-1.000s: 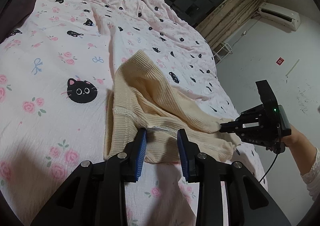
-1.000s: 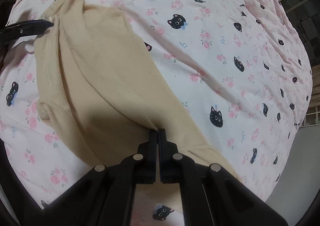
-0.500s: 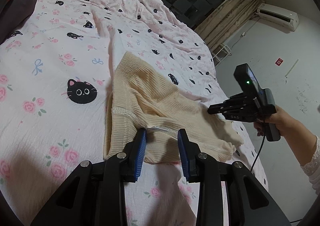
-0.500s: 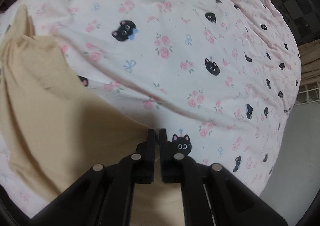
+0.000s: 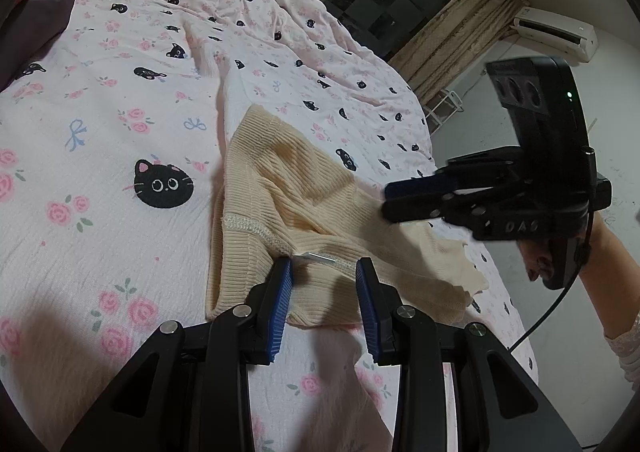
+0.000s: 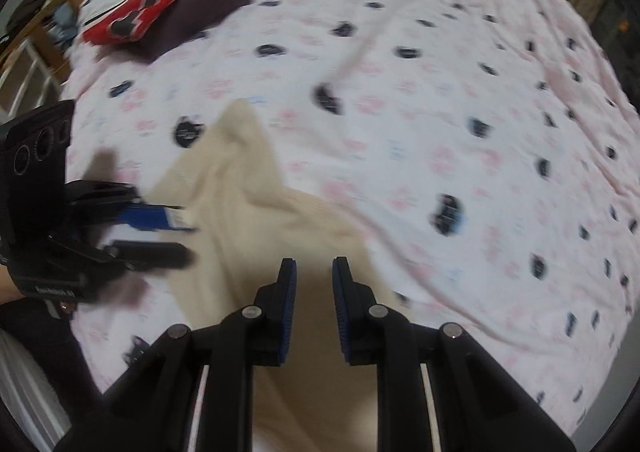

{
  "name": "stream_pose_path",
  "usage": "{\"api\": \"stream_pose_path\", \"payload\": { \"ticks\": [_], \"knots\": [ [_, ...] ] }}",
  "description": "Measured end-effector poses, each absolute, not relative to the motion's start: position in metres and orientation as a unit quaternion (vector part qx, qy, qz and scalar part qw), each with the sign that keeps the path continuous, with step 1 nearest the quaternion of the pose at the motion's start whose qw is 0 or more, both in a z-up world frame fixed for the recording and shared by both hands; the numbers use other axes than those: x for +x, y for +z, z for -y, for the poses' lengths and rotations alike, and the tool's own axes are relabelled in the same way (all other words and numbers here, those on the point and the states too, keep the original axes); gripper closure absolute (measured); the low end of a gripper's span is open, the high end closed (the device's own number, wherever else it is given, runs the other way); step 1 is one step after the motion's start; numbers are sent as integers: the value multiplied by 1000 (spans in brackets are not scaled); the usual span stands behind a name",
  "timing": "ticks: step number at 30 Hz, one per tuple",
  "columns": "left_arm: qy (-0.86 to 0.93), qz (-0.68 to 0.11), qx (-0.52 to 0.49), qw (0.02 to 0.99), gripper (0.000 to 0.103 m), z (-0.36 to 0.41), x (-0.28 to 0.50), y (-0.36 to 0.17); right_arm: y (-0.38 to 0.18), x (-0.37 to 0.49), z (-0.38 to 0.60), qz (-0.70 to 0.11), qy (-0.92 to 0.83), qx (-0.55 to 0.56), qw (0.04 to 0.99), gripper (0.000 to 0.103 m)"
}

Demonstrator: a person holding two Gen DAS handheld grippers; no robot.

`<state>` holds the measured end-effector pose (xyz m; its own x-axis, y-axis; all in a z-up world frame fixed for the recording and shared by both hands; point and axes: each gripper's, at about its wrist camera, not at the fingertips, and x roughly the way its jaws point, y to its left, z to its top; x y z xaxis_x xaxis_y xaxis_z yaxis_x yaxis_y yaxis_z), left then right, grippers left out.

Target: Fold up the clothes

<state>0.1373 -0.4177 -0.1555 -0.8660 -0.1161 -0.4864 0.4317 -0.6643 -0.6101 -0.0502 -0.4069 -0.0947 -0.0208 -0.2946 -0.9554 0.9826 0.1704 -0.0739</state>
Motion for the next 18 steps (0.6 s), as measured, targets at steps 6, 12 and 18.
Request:
{"api": "stream_pose_path", "payload": {
  "ticks": [6, 12, 18],
  "knots": [
    [-890, -377, 208, 153, 73, 418, 137, -155, -126, -48, 433, -476, -537, 390, 577, 84],
    [-890, -378, 207, 152, 72, 419, 137, -156, -125, -78, 444, -422, -587, 415, 552, 82],
    [-890, -378, 206, 152, 72, 419, 138, -155, -99, -132, 413, -307, -649, 456, 526, 73]
  ]
}}
